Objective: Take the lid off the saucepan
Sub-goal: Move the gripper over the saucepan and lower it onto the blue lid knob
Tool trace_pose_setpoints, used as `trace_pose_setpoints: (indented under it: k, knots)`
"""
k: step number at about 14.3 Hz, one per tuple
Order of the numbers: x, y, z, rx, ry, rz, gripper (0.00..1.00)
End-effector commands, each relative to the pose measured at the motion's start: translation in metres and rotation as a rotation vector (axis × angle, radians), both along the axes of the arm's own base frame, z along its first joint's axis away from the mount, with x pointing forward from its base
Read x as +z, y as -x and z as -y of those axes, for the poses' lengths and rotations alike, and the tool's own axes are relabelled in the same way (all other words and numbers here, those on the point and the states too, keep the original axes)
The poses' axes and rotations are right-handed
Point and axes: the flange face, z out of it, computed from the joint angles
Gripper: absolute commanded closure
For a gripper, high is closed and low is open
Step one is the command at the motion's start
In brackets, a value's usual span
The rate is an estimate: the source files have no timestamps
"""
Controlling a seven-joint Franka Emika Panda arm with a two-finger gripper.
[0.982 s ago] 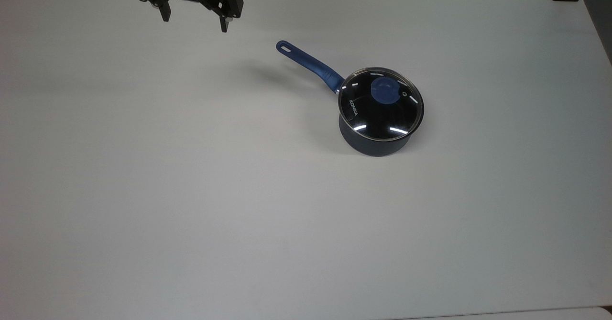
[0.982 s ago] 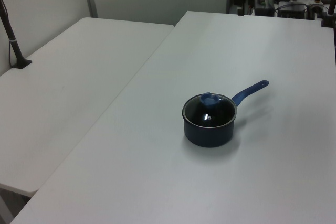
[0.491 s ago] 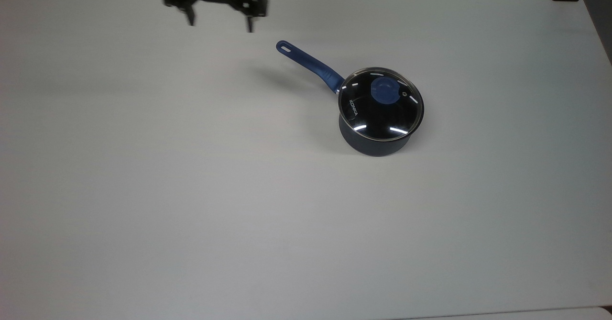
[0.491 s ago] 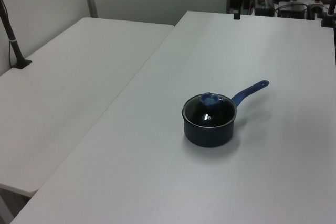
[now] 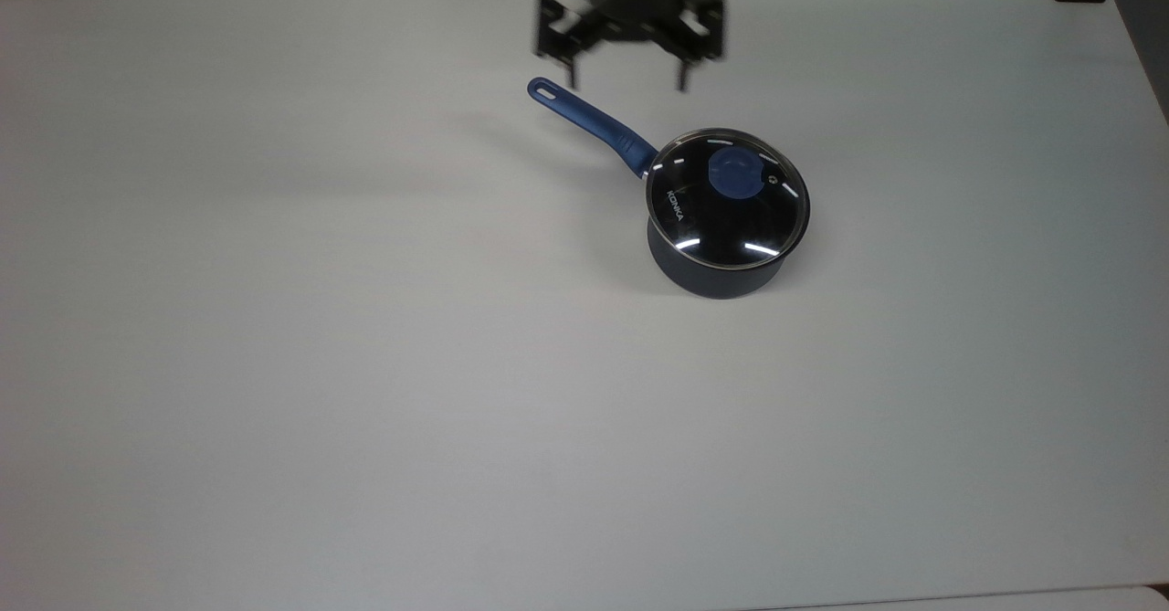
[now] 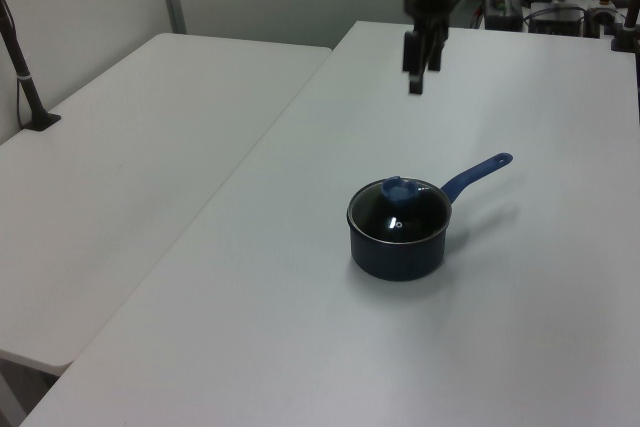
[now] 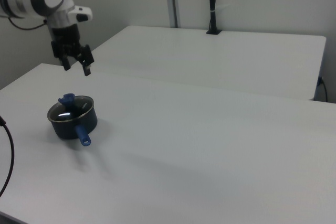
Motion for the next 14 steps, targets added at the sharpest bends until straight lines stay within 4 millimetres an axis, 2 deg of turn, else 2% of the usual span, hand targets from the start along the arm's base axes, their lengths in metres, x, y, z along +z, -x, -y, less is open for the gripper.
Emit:
trace_pose_setpoints:
  k: [1, 3, 4, 7, 8, 12, 14]
  knots:
    - [-0.056, -0.009, -0.058, 0.007, 0.024, -0.018, 0.0]
    - [-0.07, -0.011, -0.086, 0.045, 0.032, 0.005, 0.0]
    - [-0.074, -0.005, -0.1, 0.068, 0.038, -0.001, 0.0]
    - [-0.081, 0.002, -0.115, 0.09, 0.045, -0.011, 0.0]
    - [-0.094, 0.001, -0.12, 0.097, 0.057, -0.027, 0.0]
    - [-0.118, -0.005, -0.119, 0.111, 0.117, -0.035, 0.01]
    - [-0.122, -0.006, -0.119, 0.116, 0.129, -0.035, 0.08]
